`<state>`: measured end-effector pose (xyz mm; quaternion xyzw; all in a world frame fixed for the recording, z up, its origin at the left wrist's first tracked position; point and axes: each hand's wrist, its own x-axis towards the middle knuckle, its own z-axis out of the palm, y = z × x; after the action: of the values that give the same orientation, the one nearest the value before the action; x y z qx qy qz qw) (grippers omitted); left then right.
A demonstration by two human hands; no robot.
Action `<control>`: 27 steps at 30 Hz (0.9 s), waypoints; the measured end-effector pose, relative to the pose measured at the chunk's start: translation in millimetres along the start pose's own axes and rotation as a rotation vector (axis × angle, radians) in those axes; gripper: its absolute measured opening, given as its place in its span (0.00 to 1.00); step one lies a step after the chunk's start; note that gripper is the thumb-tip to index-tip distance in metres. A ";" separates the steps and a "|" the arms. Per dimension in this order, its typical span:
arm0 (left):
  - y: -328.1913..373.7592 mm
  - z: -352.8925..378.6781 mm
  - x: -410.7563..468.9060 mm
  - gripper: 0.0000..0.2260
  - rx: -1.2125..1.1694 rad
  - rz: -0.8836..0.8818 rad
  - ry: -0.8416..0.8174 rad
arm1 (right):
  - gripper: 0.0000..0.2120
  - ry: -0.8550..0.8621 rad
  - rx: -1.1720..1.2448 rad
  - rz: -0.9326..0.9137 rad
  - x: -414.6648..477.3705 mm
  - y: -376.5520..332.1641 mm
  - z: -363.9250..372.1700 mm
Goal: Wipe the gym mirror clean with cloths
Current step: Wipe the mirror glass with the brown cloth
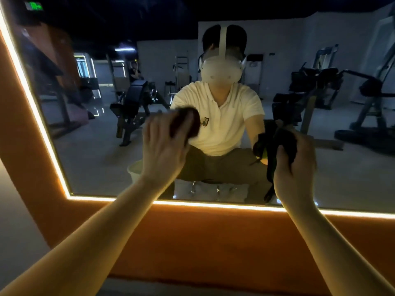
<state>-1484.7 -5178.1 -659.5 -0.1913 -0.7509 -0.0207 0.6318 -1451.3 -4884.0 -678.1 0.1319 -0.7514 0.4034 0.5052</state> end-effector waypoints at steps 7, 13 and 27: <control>81.7 34.3 -87.2 0.25 -0.167 0.327 -0.214 | 0.13 0.030 -0.006 -0.029 6.8 4.6 -15.4; 48.8 26.6 -43.7 0.27 -0.008 0.525 -0.175 | 0.12 0.077 -0.045 -0.061 15.0 13.4 -30.2; 105.2 45.4 -73.5 0.23 -0.042 0.657 -0.334 | 0.13 0.170 0.006 -0.005 20.1 30.1 -32.0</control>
<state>-1485.0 -5087.5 -761.1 -0.4359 -0.7415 0.1994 0.4695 -1457.8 -4836.9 -669.8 0.1005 -0.7043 0.4140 0.5678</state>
